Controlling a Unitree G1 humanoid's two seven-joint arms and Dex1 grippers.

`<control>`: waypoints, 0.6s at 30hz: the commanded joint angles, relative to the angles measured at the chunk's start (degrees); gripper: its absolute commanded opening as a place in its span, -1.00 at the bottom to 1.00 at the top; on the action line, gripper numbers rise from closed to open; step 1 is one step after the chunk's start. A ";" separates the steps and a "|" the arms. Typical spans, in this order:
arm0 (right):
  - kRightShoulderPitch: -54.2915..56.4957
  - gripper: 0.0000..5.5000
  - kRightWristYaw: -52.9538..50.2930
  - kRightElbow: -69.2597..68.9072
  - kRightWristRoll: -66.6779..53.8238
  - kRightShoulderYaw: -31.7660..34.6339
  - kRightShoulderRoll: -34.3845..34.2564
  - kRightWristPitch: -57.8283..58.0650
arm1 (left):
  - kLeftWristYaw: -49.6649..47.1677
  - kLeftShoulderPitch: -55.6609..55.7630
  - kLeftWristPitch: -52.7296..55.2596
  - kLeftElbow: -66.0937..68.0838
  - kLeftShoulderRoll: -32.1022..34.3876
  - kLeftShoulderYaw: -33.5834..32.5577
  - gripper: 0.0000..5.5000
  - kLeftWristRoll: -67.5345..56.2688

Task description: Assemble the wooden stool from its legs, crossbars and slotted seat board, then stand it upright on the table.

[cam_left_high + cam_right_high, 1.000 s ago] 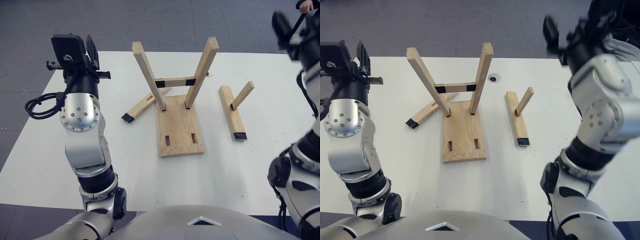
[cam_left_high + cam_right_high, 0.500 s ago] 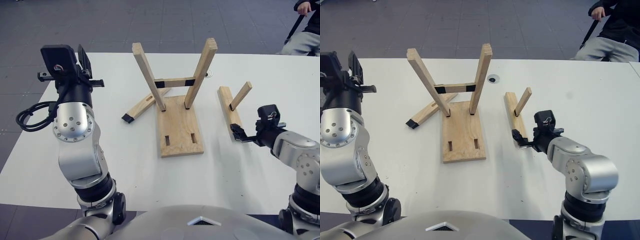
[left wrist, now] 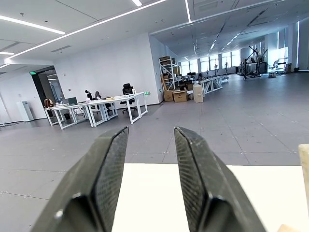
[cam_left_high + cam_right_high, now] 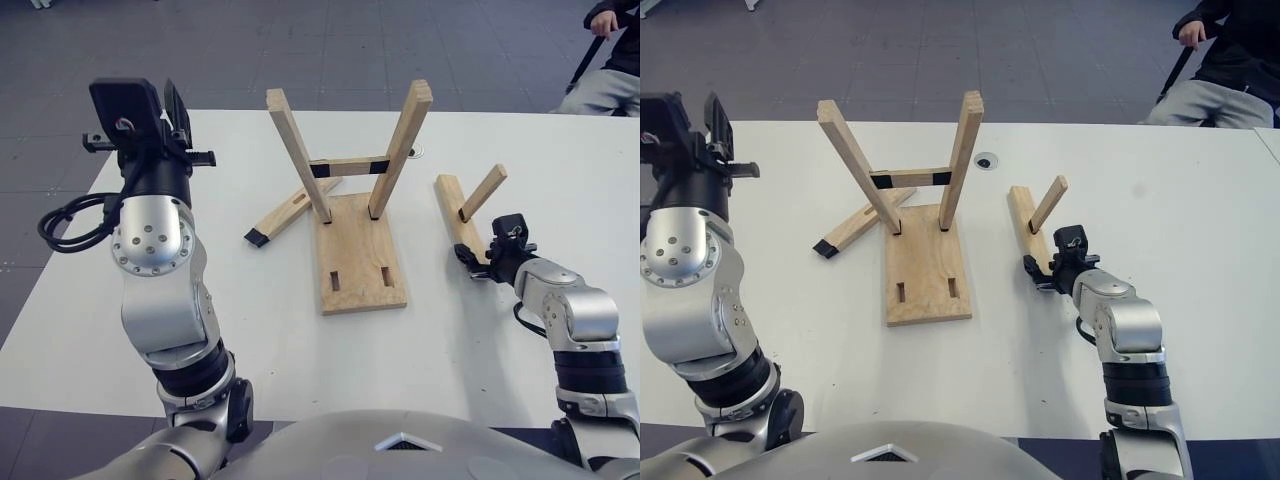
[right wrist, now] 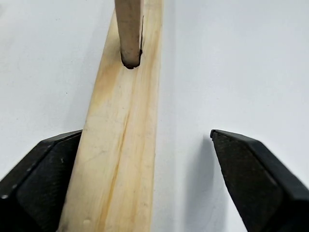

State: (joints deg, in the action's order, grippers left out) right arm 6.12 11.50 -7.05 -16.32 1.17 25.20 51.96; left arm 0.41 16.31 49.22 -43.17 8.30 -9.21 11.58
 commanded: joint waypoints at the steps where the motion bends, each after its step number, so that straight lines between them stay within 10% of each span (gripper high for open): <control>1: -3.45 0.43 0.86 1.28 0.91 -0.57 1.14 5.04 | -0.78 0.72 1.19 0.18 -0.25 0.11 -0.36 0.04; 11: 2.25 -0.19 4.05 2.69 0.58 2.47 2.84 3.69 | -0.70 0.31 5.46 2.16 -1.97 -0.49 -0.36 -0.86; 18: 20.93 -0.25 3.17 5.65 -4.90 16.15 3.18 -0.59 | 13.17 7.58 9.84 2.04 2.42 -15.11 -0.15 -20.23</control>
State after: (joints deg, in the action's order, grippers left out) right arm 20.30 14.71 -1.07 -18.64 13.59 27.74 52.43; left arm 10.59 20.33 56.81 -41.58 8.59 -20.57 -4.13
